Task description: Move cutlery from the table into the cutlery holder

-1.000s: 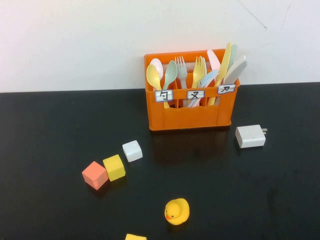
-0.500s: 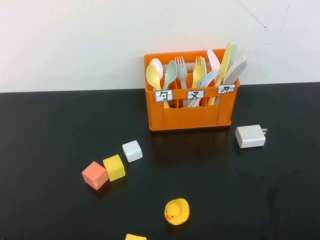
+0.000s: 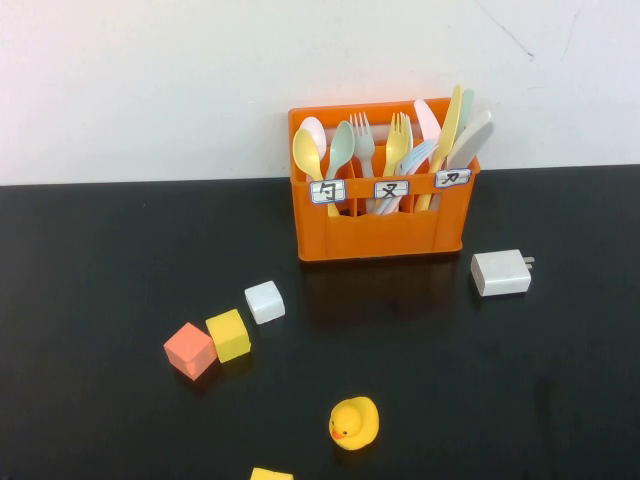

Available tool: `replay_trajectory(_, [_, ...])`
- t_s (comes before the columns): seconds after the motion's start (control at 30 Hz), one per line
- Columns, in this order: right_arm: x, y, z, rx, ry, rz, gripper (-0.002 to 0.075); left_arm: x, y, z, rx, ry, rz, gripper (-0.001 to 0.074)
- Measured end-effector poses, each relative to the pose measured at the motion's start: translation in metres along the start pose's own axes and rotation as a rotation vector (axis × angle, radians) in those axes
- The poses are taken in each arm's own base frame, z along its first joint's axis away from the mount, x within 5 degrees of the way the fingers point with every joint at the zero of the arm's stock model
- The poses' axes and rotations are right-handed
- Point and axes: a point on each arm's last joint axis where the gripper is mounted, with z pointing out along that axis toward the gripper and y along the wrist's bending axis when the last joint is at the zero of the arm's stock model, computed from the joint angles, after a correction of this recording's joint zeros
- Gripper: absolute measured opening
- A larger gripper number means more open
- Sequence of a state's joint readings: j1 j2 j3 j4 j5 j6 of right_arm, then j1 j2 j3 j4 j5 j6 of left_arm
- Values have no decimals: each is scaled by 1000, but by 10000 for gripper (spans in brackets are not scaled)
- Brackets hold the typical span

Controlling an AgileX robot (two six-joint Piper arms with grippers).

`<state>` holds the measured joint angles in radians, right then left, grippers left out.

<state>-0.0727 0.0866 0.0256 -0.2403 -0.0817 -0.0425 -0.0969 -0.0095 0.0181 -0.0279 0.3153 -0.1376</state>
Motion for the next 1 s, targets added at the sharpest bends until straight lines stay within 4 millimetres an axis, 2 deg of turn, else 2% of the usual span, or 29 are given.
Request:
replay_trajectory(0.13, [3,-1,-3,18,25,4,-2,0,0,0,0,0,-12,-1])
replay_trajectory(0.47, [32,1,-9,2,348,16,-2,0,0,0,0,0,-12,-1])
replay_trajectory(0.63, [31,2,-11,-2,329,70,-2,0,0,0,0,2,-12,-1])
replay_trajectory(0.83, [28,11,-12,-62,301,341,-2,0,0,0,0,2,-12,-1])
replay_trajectory(1.0, [27,12,-12,-70,300,374,-2,0,0,0,0,-1,-16,-1])
